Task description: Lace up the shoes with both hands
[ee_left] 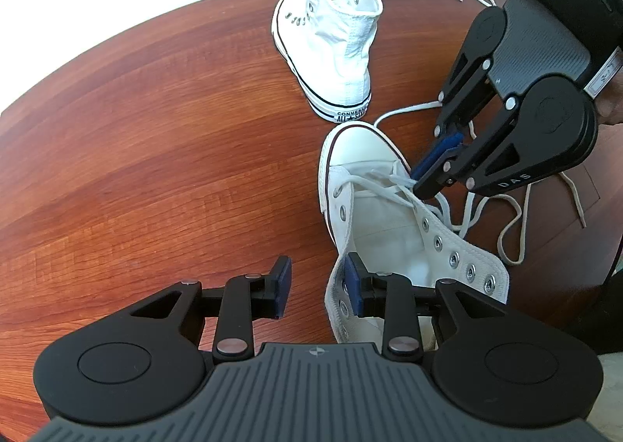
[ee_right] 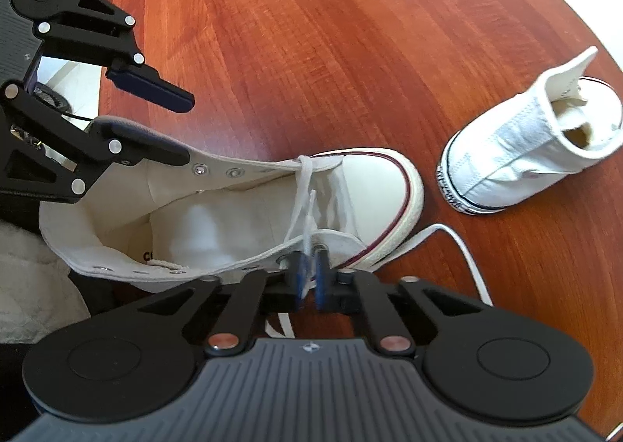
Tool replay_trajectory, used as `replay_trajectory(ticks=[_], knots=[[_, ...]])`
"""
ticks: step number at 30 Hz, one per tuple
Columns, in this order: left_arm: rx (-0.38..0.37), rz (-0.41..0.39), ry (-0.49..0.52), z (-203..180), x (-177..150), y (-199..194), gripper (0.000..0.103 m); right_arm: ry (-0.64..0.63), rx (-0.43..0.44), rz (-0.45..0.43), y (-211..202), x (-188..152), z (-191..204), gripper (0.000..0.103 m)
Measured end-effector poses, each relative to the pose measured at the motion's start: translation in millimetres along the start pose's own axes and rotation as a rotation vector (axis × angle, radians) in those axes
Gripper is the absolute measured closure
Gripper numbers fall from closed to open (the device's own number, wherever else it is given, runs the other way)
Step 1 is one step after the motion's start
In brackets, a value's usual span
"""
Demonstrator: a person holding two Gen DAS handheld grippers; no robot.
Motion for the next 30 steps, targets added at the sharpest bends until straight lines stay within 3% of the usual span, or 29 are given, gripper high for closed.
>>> replay_trajectory(ticks=[8,15,27,30], knots=[[-0.002,-0.002,-0.002,-1,0,-1,0.070,-0.001,-0.030,-0.051,-16,5,1,0.102],[0.001,-0.005,0.007,-2,0,-1,0.070,-0.027,0.018,-0.093,-23,14,26,0.102],[0.010,-0.012,-0.005,-1,0,-2,0.070,-0.014,0.021,-0.064,1,25,34,0.102],[0.024,-0.009,0.002,-2,0,-2,0.070,0.057,-0.004,-0.049,8,24,29,0.102]])
Point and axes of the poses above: each gripper's, at about its wrist camera, not at the fingertips, and y roughly the way its jaws point, z to its left, x to its top, the point moved 7 cm from there along y, roughly the way its jaws point, and after that the axes turned 12 degrees about z, right-handed, at the moved point
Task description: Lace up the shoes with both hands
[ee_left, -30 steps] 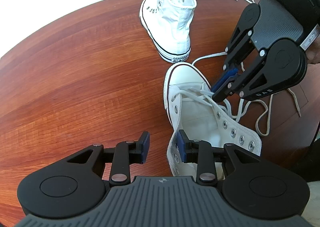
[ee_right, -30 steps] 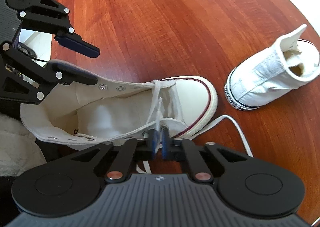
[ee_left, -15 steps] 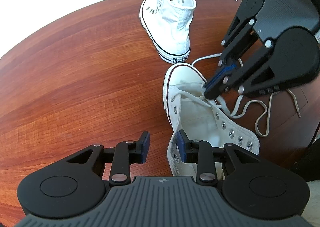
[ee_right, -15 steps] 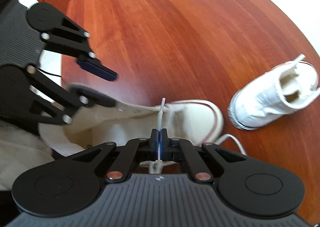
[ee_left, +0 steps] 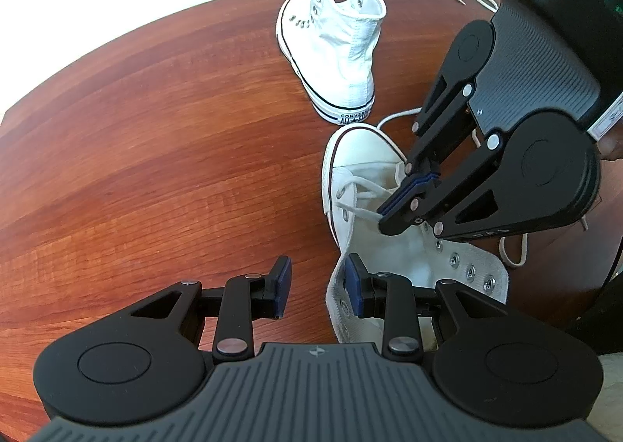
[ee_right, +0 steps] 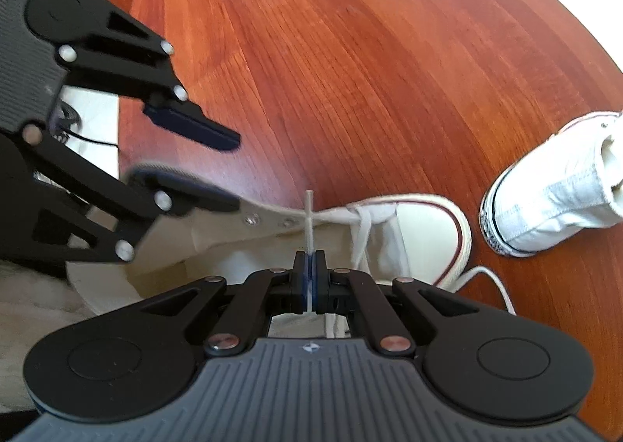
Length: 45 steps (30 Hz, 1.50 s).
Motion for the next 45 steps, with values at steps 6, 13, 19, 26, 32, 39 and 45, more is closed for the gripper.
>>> replay_trajectory(ticks=[6,13,19,26,32,39,45], knots=[[0.015,0.000,0.007,0,0,-1,0.070,0.016,-0.002,0.040,11,-5,-4,0.102],[0.016,-0.001,0.004,1,1,-2,0.070,0.017,-0.008,0.062,17,-6,-4,0.101],[0.016,-0.001,0.002,2,1,-2,0.070,0.027,-0.006,0.087,21,-5,-5,0.101],[0.011,-0.015,0.011,1,1,-5,0.069,0.019,-0.020,0.068,18,-4,-2,0.101],[-0.012,-0.037,-0.009,5,2,-16,0.069,-0.003,-0.029,0.043,14,-5,0,0.101],[-0.004,-0.081,-0.066,23,7,-35,0.070,-0.044,-0.045,0.039,14,-4,5,0.101],[-0.016,-0.054,-0.089,28,3,-28,0.070,-0.060,-0.049,0.034,13,-8,7,0.101]])
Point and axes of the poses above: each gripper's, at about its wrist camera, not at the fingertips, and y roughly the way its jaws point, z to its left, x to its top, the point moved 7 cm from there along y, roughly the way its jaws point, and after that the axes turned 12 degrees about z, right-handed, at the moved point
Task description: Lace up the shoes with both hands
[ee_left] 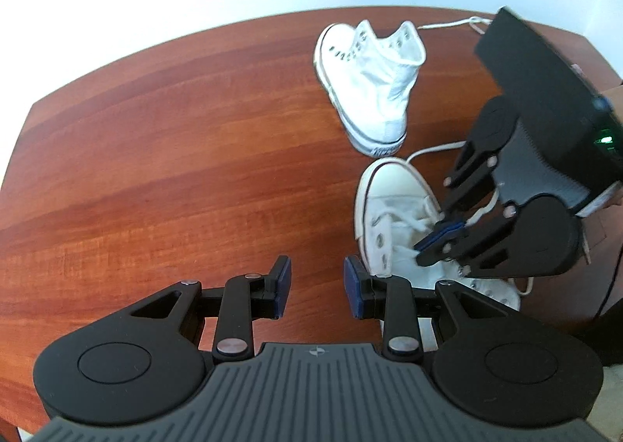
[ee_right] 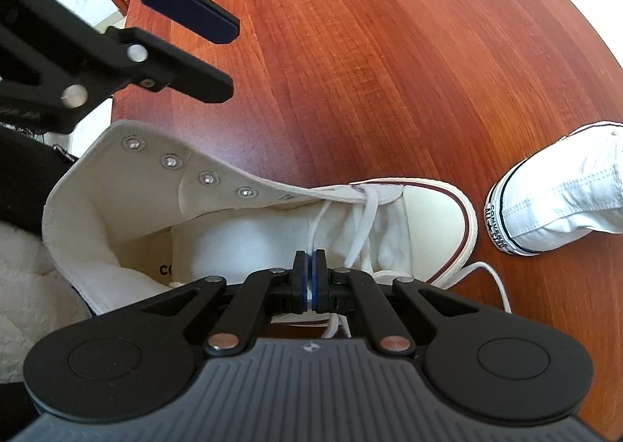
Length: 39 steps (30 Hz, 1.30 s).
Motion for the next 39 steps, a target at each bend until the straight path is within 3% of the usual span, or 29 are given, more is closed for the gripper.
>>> replay_trajectory(ticks=[11,25,34,39], knots=[[-0.076,0.033,0.079,-27,0,3,0.066,-0.005,-0.027,-0.032,-2,-1,1,0.101],[-0.045,0.023,0.110,-14,-1,-1,0.066,0.020,-0.056,-0.079,2,8,-8,0.101],[0.053,0.045,0.325,-4,6,16,0.066,0.056,-0.061,-0.121,2,6,-10,0.101],[0.029,0.046,0.425,-10,8,26,0.066,0.082,-0.070,-0.136,3,5,-11,0.101]])
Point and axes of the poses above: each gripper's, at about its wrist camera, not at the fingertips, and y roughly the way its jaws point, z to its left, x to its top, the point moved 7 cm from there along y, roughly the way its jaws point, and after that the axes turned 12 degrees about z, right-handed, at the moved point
